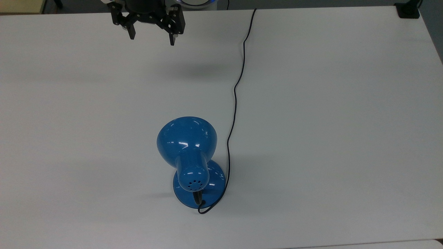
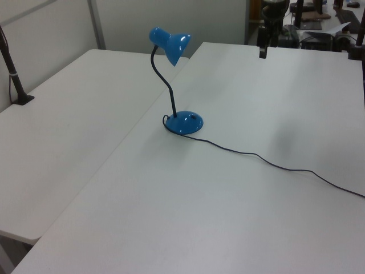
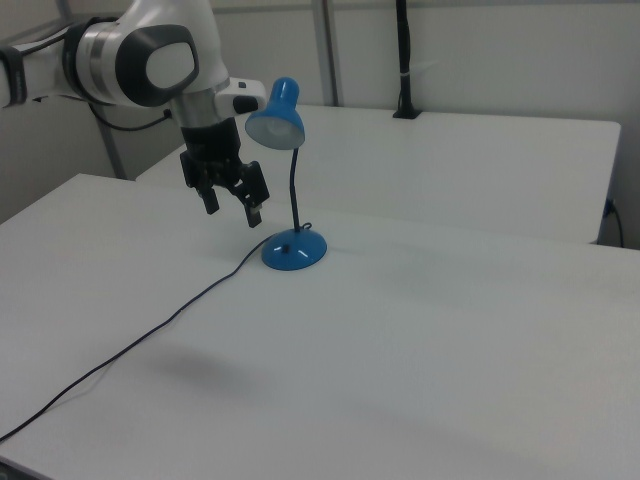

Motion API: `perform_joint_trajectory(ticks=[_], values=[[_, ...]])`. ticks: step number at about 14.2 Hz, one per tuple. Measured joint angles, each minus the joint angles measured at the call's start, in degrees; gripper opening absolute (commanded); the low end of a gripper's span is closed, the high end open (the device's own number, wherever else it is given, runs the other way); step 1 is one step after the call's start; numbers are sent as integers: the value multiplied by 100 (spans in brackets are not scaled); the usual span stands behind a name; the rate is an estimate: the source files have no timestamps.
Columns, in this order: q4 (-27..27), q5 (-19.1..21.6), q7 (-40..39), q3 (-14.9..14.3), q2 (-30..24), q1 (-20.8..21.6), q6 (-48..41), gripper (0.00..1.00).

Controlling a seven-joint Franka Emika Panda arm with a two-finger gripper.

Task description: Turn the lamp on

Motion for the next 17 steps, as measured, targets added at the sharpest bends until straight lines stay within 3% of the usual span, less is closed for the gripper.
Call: perform_joint_trajectory(ticks=[17], values=[[53, 127, 15, 0, 32, 0, 1, 100]])
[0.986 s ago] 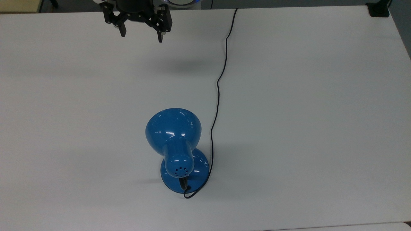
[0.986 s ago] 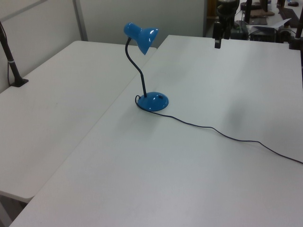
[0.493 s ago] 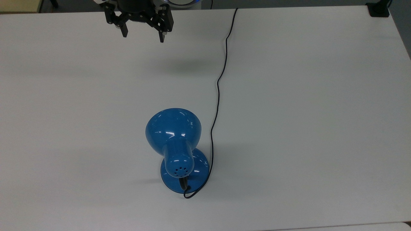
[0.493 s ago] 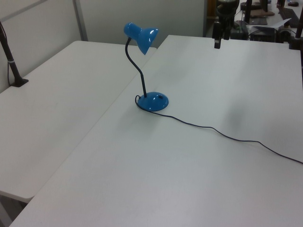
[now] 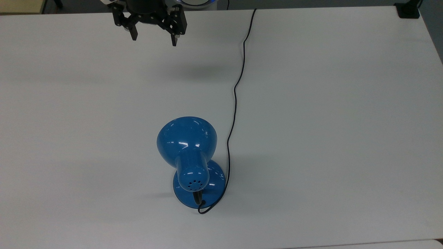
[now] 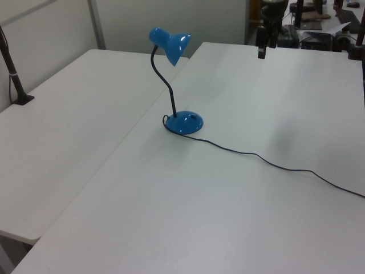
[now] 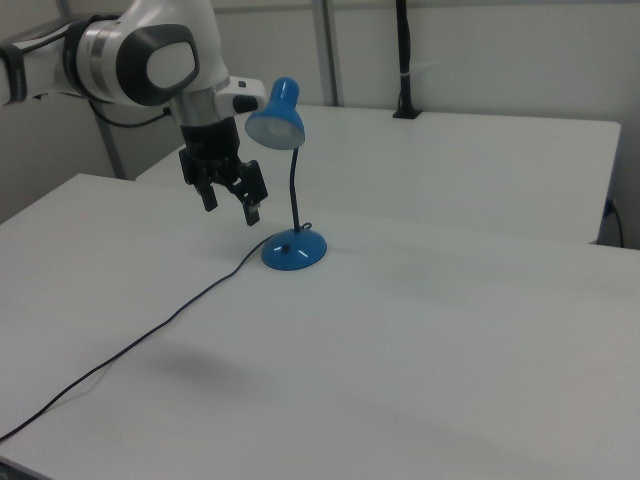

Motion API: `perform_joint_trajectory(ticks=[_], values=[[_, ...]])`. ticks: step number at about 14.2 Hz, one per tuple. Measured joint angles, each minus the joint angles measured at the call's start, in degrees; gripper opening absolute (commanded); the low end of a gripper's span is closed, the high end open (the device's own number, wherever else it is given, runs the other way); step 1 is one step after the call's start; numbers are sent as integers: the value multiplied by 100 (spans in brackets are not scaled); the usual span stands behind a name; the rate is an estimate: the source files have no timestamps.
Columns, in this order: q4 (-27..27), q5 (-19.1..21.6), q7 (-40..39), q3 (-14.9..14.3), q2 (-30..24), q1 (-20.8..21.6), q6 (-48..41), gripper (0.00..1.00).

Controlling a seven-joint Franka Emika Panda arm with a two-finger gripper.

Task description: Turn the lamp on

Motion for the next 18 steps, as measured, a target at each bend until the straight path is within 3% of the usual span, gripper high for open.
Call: perform_joint_trajectory(ticks=[4, 5, 6, 8, 9, 10, 13, 18], values=[[131, -21, -1, 10, 181, 17, 0, 100], [159, -24, -2, 10, 214, 17, 0, 96], [183, -25, -7, 11, 235, 17, 0, 79], [239, -25, -158, 14, 263, 19, 0, 28], [283, -25, -322, 18, 286, 22, 0, 7], [358, -24, -428, 29, 353, 24, 0, 0], [642, 35, -596, 95, 743, 30, 216, 0], [817, 180, -663, 157, 1452, 270, 1557, 0]])
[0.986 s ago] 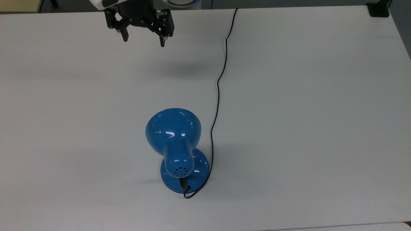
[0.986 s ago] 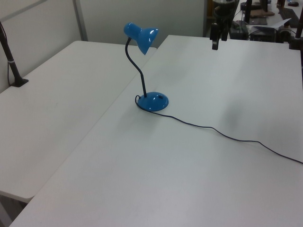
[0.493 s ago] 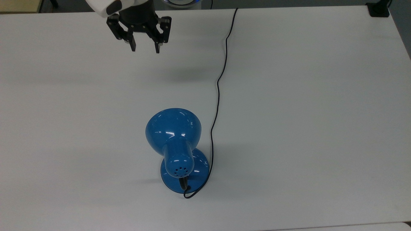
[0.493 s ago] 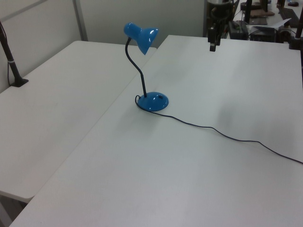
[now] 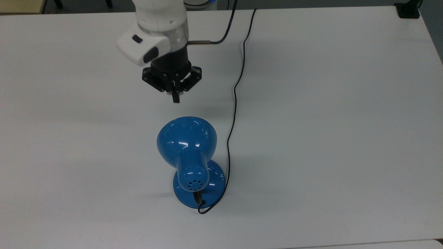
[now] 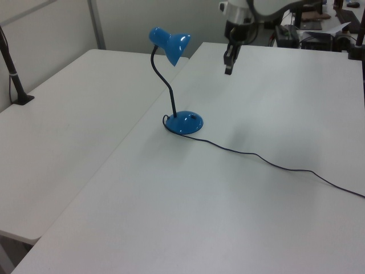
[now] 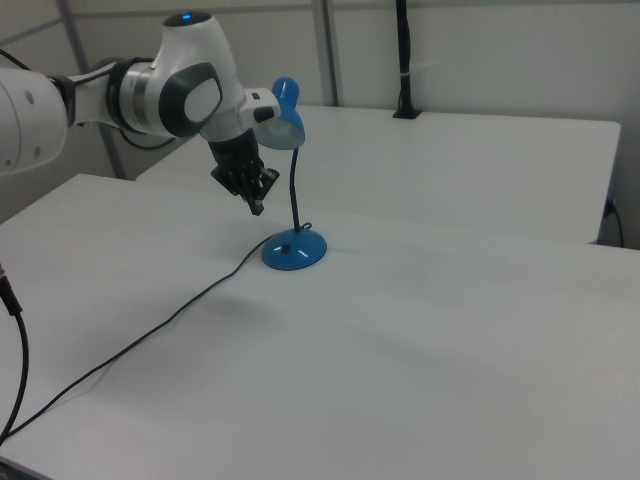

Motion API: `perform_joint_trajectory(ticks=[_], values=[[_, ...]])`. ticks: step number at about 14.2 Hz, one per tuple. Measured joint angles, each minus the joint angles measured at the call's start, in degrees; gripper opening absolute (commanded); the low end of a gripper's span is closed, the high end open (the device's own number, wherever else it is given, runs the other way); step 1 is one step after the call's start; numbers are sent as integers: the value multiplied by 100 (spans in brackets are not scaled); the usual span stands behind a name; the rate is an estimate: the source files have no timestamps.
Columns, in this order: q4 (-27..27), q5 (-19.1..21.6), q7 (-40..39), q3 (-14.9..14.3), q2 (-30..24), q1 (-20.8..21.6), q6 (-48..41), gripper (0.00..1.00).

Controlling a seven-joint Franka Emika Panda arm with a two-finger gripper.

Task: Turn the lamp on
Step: 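Move the gripper down toward the switch on the blue lamp base, then press down on the lamp base switch with the gripper fingertips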

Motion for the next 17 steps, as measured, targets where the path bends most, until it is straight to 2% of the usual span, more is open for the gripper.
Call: perform_joint_trajectory(ticks=[8, 17], values=[[18, 0, 0, 3, 961, 214, 1752, 0], [31, 0, 11, 5, 1464, 359, 2554, 0]])
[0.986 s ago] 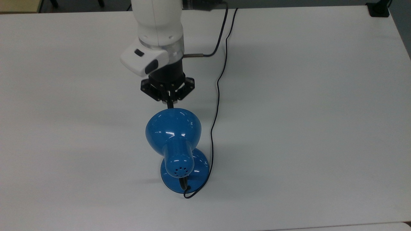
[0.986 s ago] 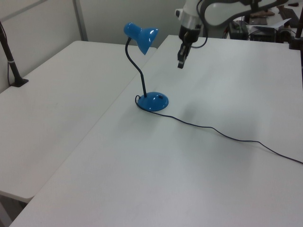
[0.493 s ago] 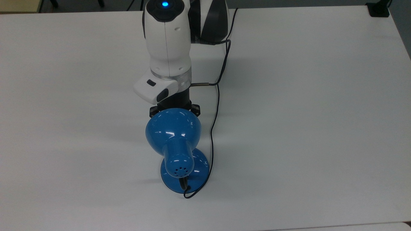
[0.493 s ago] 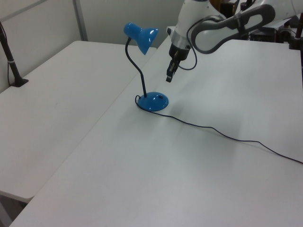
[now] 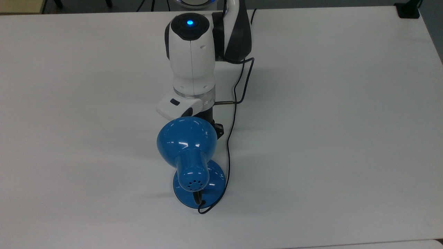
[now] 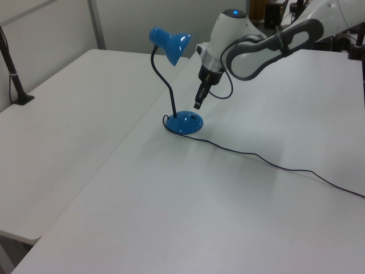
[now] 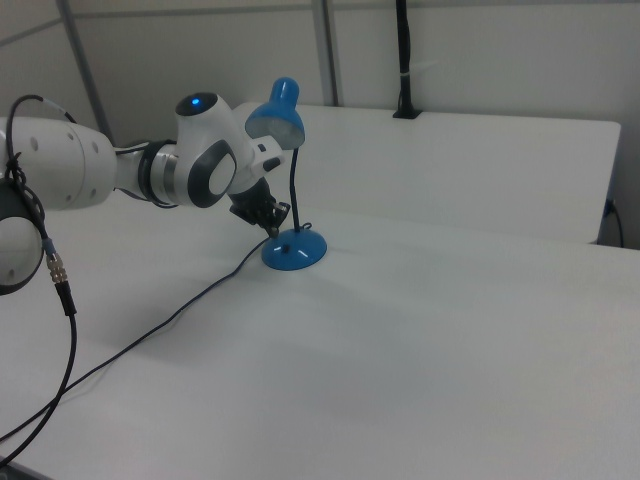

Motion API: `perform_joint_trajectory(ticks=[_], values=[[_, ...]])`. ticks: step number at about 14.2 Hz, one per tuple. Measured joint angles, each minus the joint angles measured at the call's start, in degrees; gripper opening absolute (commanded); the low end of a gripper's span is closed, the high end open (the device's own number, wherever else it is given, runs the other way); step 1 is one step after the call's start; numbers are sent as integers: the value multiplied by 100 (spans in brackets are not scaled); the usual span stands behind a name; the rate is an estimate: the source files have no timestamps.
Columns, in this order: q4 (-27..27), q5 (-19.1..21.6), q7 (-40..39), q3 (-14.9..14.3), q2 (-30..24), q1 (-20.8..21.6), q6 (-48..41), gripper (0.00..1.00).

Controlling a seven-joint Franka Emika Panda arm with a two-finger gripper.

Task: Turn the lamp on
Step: 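Press down on the lamp base switch with the gripper fingertips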

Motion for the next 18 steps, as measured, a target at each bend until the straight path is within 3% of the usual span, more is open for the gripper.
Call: perform_joint_trajectory(ticks=[10, 18], values=[[17, 0, 4, -11, 451, 3, 881, 0], [59, 0, 4, -17, 495, 1, 907, 0]])
